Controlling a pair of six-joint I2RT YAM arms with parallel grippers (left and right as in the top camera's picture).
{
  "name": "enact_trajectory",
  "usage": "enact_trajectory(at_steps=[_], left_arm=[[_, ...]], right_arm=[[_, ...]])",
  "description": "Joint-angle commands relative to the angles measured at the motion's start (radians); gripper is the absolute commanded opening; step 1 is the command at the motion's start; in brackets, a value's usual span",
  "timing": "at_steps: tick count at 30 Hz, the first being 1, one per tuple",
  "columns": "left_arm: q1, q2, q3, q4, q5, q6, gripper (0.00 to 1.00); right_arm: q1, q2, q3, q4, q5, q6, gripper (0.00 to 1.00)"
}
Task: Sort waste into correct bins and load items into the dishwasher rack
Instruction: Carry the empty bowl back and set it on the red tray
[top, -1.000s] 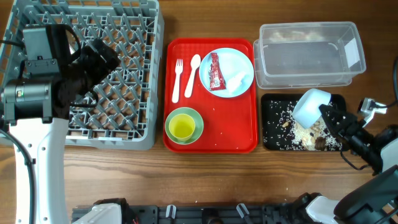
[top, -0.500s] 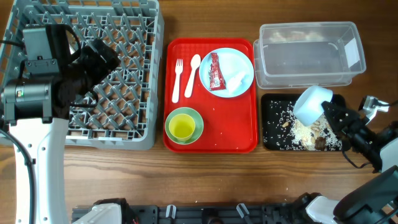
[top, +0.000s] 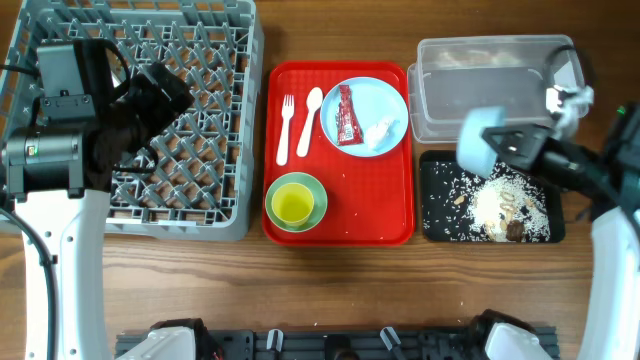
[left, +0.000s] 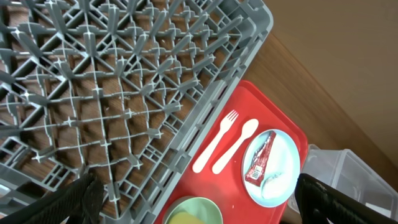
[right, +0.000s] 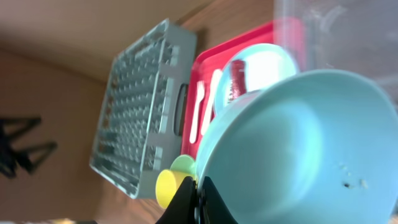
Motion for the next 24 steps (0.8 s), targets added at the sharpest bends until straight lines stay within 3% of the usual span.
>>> enact_trajectory(at_steps=[1,5,9,16,24], left_arm=[[0.005,0.004,0.009,0.002,0.008,-0.002,1.00],[0.005,0.004,0.009,0.002,0.008,-0.002,1.00],[0.005,0.004,0.009,0.002,0.008,-0.002,1.00],[0.005,0.004,0.009,0.002,0.008,-0.002,1.00],[0.005,0.004,0.009,0.002,0.008,-0.002,1.00]], right_arm=[[0.320,-0.063,0.032,0.005,0.455,0.157,0.04],[0.713,0.021,0.032,0.009,0.730,0.251,0.04],[0.914,0.176,0.032,0.006,0.922,0.332,0.04],[0.959,0.426,0.032,0.009,0.859,0.364,0.04],[0.959,0.496,0.030,0.060,0.764,0.354,0.05]])
